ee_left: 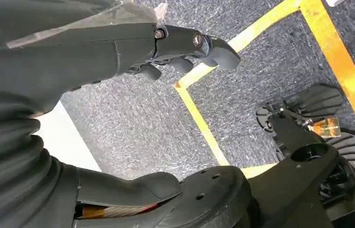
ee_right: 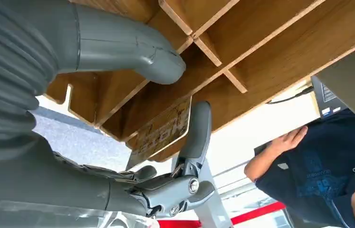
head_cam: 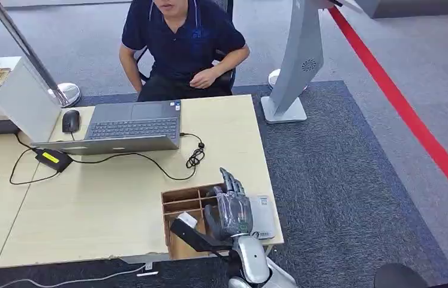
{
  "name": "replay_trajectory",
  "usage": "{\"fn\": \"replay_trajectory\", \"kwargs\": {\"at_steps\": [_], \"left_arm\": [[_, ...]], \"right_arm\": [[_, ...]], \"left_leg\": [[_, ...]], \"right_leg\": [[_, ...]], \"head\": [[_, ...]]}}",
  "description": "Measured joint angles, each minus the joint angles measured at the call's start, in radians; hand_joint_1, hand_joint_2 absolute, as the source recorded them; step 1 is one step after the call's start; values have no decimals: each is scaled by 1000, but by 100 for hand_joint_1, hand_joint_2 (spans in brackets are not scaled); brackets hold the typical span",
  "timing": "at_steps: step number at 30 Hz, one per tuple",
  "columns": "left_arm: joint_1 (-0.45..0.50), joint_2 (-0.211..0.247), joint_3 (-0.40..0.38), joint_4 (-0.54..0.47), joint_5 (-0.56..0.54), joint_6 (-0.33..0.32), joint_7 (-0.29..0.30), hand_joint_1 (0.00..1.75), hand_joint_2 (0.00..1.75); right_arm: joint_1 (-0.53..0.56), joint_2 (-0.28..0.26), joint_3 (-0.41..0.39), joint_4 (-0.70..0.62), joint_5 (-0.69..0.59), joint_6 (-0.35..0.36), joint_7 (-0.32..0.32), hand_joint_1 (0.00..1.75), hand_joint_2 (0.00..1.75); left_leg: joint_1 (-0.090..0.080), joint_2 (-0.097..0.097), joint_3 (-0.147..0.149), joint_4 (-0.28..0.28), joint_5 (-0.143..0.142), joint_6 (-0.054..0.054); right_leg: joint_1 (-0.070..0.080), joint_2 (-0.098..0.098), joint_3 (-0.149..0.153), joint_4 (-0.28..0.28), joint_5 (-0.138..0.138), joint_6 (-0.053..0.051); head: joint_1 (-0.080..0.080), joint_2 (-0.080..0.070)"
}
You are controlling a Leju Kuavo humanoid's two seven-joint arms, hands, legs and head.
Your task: Pass the card to the sensor for recognition and then transmit it.
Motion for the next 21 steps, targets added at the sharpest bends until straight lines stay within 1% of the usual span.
{"fn": "replay_trajectory", "kwargs": {"at_steps": [3,21], "left_arm": [[0,2,-4,0,2,0,2,0,175],[0,11,-48,0,61,7,3,0,175]], "right_arm": [[0,-1,0,0,0,0,0,87,175],[1,-12,0,-16,30,26,14,91,175]], "left_leg": [[0,0,0,0,0,0],[0,0,0,0,0,0]], "right_leg": [[0,0,0,0,0,0],[0,0,0,0,0,0]], "head": [[0,0],[0,0]]}}
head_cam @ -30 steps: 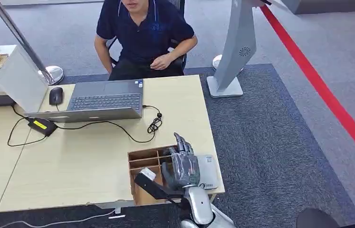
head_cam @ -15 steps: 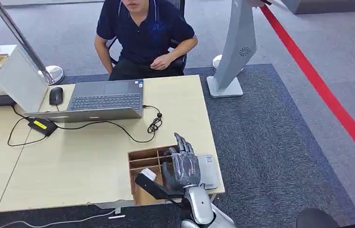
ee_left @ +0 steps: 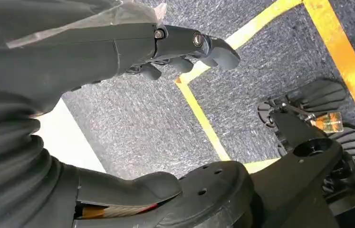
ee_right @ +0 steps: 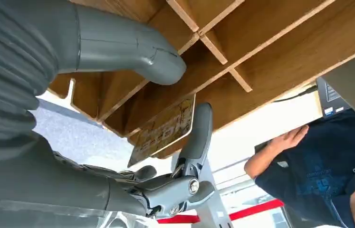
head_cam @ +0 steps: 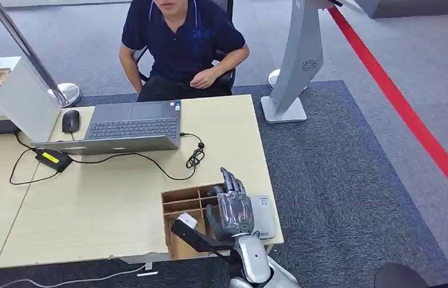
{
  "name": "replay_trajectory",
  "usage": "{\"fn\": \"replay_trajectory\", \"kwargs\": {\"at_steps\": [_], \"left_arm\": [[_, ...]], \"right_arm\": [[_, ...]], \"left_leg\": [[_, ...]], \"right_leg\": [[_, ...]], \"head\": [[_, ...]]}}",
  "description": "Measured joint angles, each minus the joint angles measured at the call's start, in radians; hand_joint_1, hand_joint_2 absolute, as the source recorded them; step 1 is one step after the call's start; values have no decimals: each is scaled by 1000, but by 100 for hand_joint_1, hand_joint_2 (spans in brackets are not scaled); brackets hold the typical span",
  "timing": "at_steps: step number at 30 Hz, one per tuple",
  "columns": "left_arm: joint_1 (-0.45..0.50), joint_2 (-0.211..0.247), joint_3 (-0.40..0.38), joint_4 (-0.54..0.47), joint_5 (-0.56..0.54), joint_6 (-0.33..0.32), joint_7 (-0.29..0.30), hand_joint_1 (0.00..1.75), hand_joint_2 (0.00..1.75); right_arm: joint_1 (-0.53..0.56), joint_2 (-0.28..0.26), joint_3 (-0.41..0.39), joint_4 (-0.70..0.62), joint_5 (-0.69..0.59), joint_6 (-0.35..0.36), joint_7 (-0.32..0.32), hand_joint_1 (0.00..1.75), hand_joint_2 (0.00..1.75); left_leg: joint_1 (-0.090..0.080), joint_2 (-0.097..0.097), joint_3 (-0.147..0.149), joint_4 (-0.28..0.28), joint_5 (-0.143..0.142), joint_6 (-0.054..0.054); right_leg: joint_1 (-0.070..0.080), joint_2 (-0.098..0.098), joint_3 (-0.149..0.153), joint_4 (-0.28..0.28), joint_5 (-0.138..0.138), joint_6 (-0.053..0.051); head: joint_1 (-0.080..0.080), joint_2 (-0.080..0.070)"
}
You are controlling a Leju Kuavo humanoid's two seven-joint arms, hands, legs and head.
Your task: Pass the card to the sensor for recognition and then transmit it.
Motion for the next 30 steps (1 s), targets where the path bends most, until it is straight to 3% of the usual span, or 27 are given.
{"fn": "replay_trajectory", "kwargs": {"at_steps": [18,30], "left_arm": [[-1,6,-49,-1,36,8,0,0,175],[-1,11,-79,-2,68,10,0,0,175]], "right_arm": [[2,-9,0,-12,6,8,2,82,175],[1,-18,0,-28,27,35,10,87,175]], "left_leg": [[0,0,0,0,0,0],[0,0,0,0,0,0]], "right_leg": [[0,0,0,0,0,0],[0,0,0,0,0,0]], "head": [[0,0],[0,0]]}}
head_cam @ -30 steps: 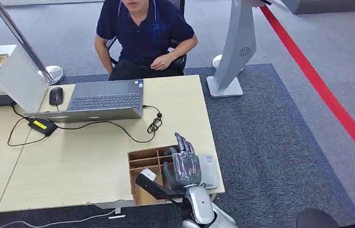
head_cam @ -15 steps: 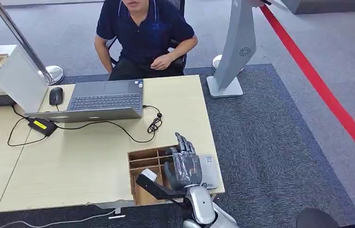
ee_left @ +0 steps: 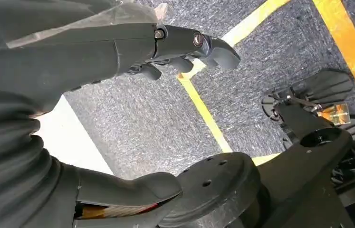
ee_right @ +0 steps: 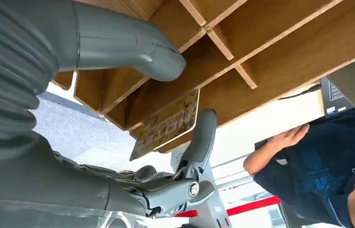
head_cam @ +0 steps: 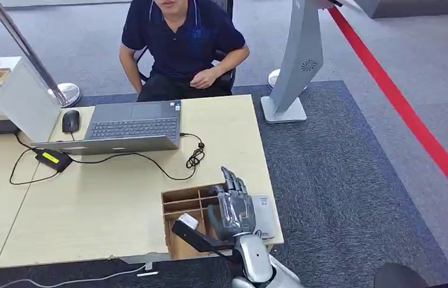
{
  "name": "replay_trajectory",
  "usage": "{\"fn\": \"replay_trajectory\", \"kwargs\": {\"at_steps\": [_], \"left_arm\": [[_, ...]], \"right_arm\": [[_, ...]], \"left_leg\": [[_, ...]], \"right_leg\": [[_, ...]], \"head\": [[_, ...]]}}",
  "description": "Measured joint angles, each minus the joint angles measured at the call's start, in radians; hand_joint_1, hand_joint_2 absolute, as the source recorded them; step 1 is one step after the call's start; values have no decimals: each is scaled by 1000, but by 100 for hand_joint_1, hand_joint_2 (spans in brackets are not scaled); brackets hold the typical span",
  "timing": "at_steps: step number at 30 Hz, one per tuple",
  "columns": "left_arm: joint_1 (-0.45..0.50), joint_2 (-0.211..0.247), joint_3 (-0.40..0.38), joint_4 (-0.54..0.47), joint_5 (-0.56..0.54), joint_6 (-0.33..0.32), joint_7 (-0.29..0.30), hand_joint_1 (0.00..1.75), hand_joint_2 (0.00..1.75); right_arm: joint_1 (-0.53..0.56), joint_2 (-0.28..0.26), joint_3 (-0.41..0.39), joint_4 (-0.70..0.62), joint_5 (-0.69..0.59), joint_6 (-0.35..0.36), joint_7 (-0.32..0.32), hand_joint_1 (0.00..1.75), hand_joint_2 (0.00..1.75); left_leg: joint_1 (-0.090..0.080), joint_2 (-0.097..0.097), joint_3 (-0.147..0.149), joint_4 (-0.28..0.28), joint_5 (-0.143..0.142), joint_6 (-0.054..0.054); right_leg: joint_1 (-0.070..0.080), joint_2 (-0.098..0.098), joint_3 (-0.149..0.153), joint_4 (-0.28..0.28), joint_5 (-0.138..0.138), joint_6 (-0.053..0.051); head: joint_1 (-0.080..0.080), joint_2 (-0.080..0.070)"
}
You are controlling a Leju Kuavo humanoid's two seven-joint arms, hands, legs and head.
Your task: Pass the card to the sensor for recognition and then transmit it.
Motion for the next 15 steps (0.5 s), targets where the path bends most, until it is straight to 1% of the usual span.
{"fn": "replay_trajectory", "kwargs": {"at_steps": [2,4,15], "left_arm": [[0,0,-2,0,4,0,0,0,175],[0,3,-9,0,8,0,0,0,175],[0,11,-29,0,23,0,2,0,175]], "right_arm": [[0,-2,0,0,3,0,0,86,175],[0,-4,0,0,8,1,0,91,175],[0,-10,0,-8,15,3,1,89,175]], "left_leg": [[0,0,0,0,0,0],[0,0,0,0,0,0],[0,0,0,0,0,0]], "right_leg": [[0,0,0,0,0,0],[0,0,0,0,0,0],[0,0,0,0,0,0]], "head": [[0,0],[0,0],[0,0]]}}
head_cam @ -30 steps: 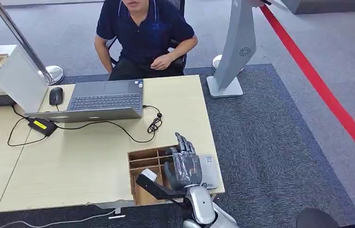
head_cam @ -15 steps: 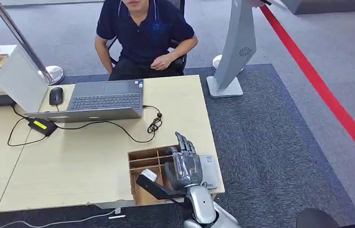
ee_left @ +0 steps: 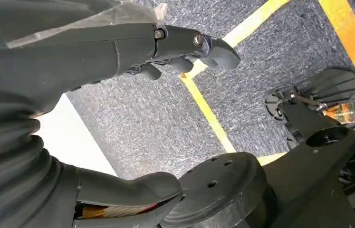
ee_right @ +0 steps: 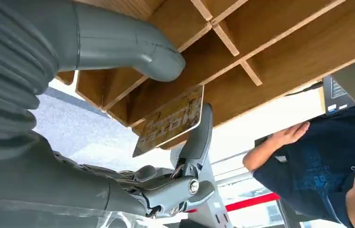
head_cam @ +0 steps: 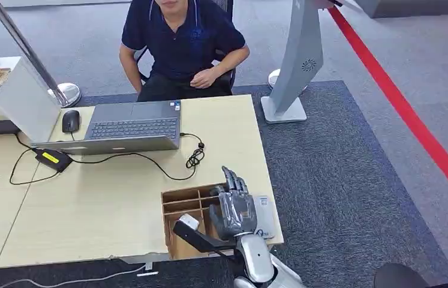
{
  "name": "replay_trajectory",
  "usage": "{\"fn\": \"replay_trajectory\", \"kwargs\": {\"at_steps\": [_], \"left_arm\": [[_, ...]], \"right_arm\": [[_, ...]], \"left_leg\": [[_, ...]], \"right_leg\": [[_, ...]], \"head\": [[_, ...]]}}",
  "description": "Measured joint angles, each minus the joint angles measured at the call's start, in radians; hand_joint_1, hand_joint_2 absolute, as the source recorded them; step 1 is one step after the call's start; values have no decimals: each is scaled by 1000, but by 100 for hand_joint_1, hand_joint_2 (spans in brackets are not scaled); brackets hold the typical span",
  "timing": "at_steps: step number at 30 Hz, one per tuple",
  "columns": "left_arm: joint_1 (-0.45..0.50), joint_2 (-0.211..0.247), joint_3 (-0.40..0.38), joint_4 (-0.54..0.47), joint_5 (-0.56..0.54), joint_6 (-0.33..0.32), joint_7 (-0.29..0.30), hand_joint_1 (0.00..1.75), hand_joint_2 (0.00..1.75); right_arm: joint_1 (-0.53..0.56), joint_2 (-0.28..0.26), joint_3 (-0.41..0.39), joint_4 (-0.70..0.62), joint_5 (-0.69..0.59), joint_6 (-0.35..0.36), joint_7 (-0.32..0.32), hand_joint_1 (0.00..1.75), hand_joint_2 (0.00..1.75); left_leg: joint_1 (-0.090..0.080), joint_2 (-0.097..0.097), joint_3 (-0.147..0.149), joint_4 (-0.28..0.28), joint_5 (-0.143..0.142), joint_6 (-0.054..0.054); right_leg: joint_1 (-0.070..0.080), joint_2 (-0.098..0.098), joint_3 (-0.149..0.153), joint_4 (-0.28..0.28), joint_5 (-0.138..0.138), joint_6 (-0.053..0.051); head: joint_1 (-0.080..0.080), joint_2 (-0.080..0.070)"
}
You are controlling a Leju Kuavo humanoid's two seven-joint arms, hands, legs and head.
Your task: Pass the card to the sensor for recognition and then transmit it.
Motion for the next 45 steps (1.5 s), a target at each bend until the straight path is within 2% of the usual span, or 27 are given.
{"fn": "replay_trajectory", "kwargs": {"at_steps": [14,17,45], "left_arm": [[0,5,-25,-1,27,0,3,0,175],[-1,6,-31,-2,30,0,3,0,175],[-2,18,-86,-8,89,9,4,0,175]], "right_arm": [[0,-5,0,-6,10,7,0,72,175],[0,-5,0,-6,12,9,0,58,175],[0,-23,-2,-39,35,37,14,63,175]], "left_leg": [[0,0,0,0,0,0],[0,0,0,0,0,0],[0,0,1,0,0,0]], "right_leg": [[0,0,0,0,0,0],[0,0,0,0,0,0],[0,0,0,0,0,0]], "head": [[0,0],[0,0],[0,0]]}}
